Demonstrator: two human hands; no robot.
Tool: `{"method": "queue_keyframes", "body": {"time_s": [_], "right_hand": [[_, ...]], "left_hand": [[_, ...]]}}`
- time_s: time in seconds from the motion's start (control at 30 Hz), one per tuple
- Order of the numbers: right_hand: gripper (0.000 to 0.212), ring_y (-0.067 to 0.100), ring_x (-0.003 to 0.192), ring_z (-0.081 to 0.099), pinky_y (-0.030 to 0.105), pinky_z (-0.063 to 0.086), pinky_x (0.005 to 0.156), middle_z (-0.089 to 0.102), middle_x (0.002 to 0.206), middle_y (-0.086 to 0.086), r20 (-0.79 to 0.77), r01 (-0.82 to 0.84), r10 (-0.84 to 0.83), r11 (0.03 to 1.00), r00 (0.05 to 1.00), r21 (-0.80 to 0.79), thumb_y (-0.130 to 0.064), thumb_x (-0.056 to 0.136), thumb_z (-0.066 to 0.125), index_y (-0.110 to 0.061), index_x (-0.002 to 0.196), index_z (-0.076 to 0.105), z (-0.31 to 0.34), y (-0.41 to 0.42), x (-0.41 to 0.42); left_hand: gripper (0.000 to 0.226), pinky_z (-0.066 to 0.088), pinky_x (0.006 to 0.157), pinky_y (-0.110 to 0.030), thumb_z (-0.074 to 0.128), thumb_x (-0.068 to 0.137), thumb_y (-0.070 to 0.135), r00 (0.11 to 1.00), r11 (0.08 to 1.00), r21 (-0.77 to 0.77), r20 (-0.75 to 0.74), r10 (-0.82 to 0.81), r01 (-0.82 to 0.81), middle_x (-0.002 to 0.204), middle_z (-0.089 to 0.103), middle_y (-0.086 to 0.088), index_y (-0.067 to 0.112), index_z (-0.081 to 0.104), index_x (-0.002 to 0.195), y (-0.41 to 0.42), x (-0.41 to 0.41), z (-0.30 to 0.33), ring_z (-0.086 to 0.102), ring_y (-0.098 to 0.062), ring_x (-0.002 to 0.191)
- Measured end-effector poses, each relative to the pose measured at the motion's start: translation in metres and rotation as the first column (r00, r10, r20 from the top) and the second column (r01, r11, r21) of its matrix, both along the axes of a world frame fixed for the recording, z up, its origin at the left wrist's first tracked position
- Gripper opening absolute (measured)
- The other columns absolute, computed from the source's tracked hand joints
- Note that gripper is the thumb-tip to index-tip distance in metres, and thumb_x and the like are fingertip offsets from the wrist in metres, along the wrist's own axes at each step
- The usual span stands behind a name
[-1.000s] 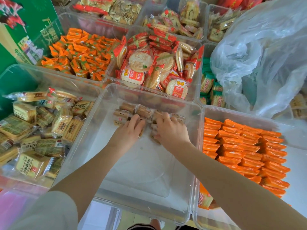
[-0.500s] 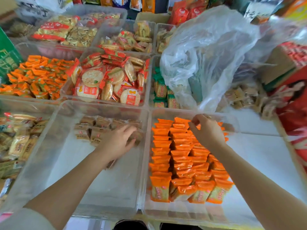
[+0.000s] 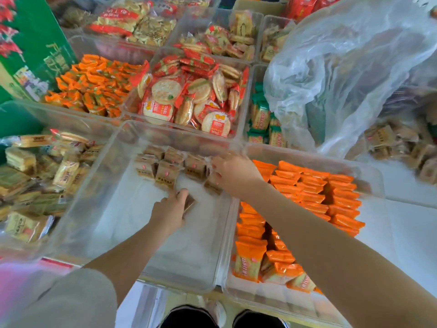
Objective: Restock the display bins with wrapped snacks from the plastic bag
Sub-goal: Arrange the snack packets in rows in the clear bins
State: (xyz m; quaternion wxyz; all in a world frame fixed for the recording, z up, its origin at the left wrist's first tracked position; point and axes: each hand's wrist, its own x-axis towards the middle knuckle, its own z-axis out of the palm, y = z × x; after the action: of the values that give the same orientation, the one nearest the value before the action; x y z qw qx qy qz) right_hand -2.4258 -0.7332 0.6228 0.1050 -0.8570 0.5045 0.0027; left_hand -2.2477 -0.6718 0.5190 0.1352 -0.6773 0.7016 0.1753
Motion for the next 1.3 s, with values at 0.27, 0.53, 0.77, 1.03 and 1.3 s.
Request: {"method": "queue_keyframes", "body": {"time_s": [0.27,0.53,0.77,1.03,1.3], "right_hand": [[0.042,0.027,0.115,0.055,0.033,0.040,0.090,0.055,0.127,0.008,-0.351,0.127,-0.098,0.990,0.931,0.059,-0.009,0.090,0.049,-0.008,0.131,0.039,-0.023,-0.012,0.039],[0.028,0.028,0.105,0.058,0.036,0.044,0.070,0.054,0.118,0.006,-0.224,0.218,-0.191,0.971,0.956,0.100,-0.012,0.092,0.049,-0.012,0.121,0.047,-0.020,-0.007,0.046],[0.044,0.029,0.108,0.054,0.035,0.041,0.066,0.044,0.128,0.005,-0.181,-0.013,0.048,0.982,0.982,0.187,-0.027,0.089,0.054,-0.012,0.127,0.039,-0.040,0.003,0.076],[0.026,0.030,0.095,0.059,0.033,0.037,0.060,0.057,0.111,0.006,-0.165,0.117,-0.087,0.977,0.982,0.177,-0.018,0.093,0.050,-0.011,0.116,0.039,-0.057,0.000,0.083],[0.032,0.029,0.097,0.057,0.033,0.039,0.058,0.051,0.116,0.008,-0.319,0.186,-0.159,0.981,0.934,0.054,-0.013,0.088,0.056,-0.010,0.118,0.047,-0.055,-0.003,0.081]], "left_hand": [[0.038,0.043,0.068,-0.027,0.047,0.087,0.041,0.986,0.954,-0.278,-0.094,-0.140,0.109,0.131,0.044,-0.001,0.020,0.059,0.116,-0.012,0.013,0.040,0.060,-0.023,0.092],[0.069,0.035,0.051,-0.028,0.020,0.090,0.063,0.975,0.901,-0.384,-0.006,-0.220,0.201,0.110,0.057,-0.009,0.008,0.058,0.108,-0.066,0.001,0.023,0.063,-0.028,0.073],[0.049,0.055,0.056,-0.032,0.075,0.072,0.025,0.885,0.836,-0.515,-0.278,-0.374,0.191,0.119,0.053,-0.012,0.003,0.057,0.113,-0.040,0.060,0.000,0.066,-0.027,0.082],[0.102,0.052,0.061,-0.037,0.091,0.039,0.014,0.932,0.801,-0.483,0.112,-0.344,0.354,0.128,0.054,-0.016,0.009,0.043,0.128,-0.049,0.084,-0.010,0.061,-0.033,0.084],[0.099,0.047,0.042,-0.030,0.089,0.038,0.003,0.925,0.847,-0.384,0.050,-0.378,0.367,0.122,0.042,-0.022,0.007,0.039,0.124,-0.052,0.084,-0.015,0.064,-0.031,0.068]]}}
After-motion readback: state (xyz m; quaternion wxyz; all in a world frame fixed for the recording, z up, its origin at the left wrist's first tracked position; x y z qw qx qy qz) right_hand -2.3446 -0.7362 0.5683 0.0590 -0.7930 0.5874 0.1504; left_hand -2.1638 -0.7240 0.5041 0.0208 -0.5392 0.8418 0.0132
